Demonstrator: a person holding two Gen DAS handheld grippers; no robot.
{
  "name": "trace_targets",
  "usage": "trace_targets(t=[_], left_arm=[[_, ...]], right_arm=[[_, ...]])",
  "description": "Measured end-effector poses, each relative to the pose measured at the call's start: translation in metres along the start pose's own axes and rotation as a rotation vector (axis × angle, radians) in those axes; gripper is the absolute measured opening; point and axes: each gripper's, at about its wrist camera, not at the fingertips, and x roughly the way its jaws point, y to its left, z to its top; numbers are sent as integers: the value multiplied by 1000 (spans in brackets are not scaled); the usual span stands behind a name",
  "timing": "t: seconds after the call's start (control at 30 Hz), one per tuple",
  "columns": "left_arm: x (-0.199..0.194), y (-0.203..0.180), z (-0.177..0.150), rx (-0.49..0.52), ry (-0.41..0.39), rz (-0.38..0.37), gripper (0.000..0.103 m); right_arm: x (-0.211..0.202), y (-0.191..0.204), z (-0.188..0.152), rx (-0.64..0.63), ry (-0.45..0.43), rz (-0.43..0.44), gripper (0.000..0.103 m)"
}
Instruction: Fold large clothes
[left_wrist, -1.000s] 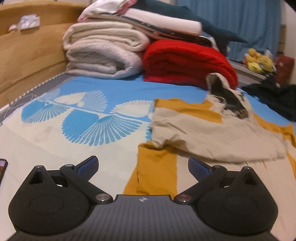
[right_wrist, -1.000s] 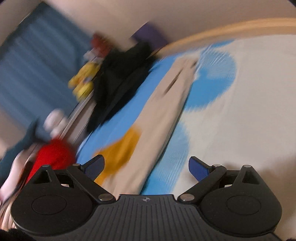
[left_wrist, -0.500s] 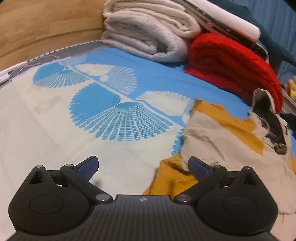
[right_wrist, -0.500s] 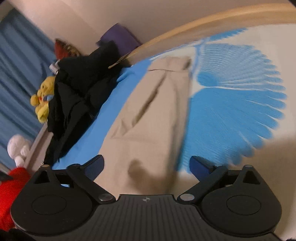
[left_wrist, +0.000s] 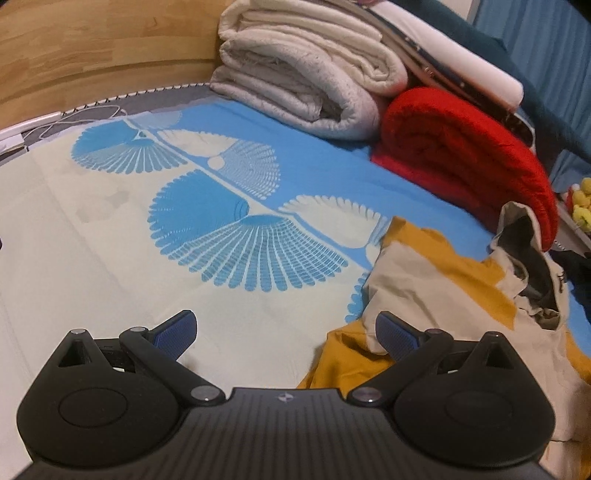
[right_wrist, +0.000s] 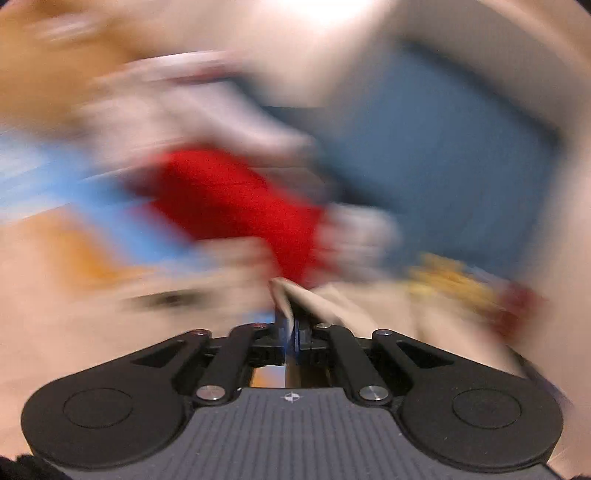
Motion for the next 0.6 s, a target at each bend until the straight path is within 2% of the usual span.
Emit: trace_targets(t=[0.07,0.13,0.17,0.2,0.27,0.33,0.43,0.5,0.6], left_arm=[[-3,2,2,7,-5,-20,103],[-4,4,2,17,0,-43,103],[-3,4,1,26,4,-54,103],[-2,2,1,40,7,-63,103],[0,-6,-2,85,3,-97,103],[-1,-19,-5,118,2,-138,103],[-8,-55,-12,194,7,-249,103],[-19,-94,-19,294,1,-342,103],[-40,-169,-36,467,-1,-477,103]], right_arm=[[5,70,-14,-107,119,206,8],[10,113,-40,-186,243,304,36],[10,122,-54,-197,282,304,53],[2,121,-63,-180,259,255,66],[-9,103,-68,-83,263,220,81],[-22,77,-69,67,263,196,82],[-46,43,-68,278,262,137,83],[-63,23,-76,399,264,85,85],[-74,-6,-95,499,283,-56,87]])
